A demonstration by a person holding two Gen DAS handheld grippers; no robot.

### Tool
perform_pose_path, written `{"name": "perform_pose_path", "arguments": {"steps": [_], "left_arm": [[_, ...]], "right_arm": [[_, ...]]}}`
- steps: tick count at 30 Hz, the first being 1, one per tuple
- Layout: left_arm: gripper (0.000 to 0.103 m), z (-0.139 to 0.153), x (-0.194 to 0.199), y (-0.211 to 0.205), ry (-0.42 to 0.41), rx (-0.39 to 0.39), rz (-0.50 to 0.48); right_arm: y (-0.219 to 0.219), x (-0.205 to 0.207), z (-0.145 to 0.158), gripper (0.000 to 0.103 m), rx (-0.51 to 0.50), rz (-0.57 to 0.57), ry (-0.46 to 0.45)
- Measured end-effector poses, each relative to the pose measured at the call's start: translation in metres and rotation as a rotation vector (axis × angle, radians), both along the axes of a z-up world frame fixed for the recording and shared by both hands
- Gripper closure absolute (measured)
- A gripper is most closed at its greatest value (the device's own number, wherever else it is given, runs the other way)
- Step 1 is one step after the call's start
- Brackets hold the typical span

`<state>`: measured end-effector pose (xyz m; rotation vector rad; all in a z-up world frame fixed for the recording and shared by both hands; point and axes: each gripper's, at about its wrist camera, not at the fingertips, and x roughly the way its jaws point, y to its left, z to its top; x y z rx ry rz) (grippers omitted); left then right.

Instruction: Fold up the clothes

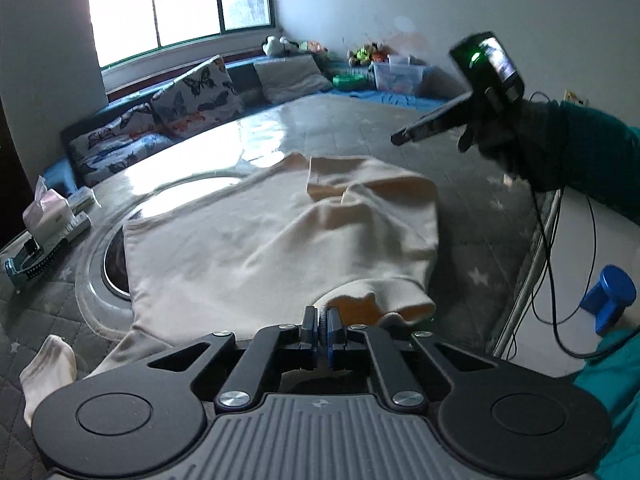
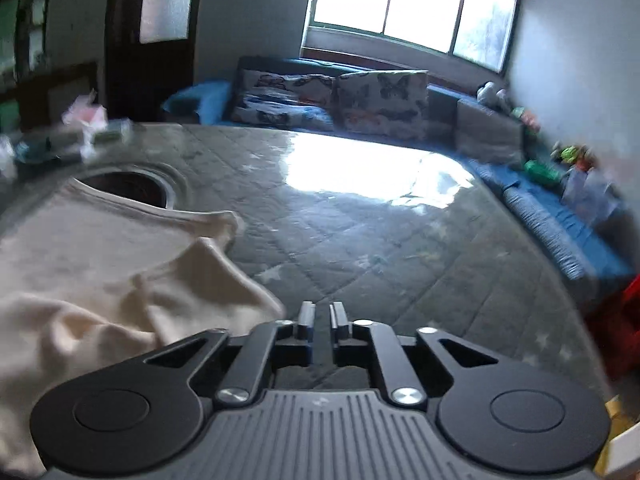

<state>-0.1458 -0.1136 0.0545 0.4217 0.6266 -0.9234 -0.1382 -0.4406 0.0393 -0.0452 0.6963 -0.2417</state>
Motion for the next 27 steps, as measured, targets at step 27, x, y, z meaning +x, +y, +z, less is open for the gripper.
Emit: {"name": "perform_pose_path", "arguments": {"steps": [27], "left_arm": [[0.095, -0.035, 0.032, -0.051, 0.189, -0.074, -0.053]], "right_arm": [[0.056, 0.037, -0.013, 0.1, -0.034, 0.186, 0.043]]}}
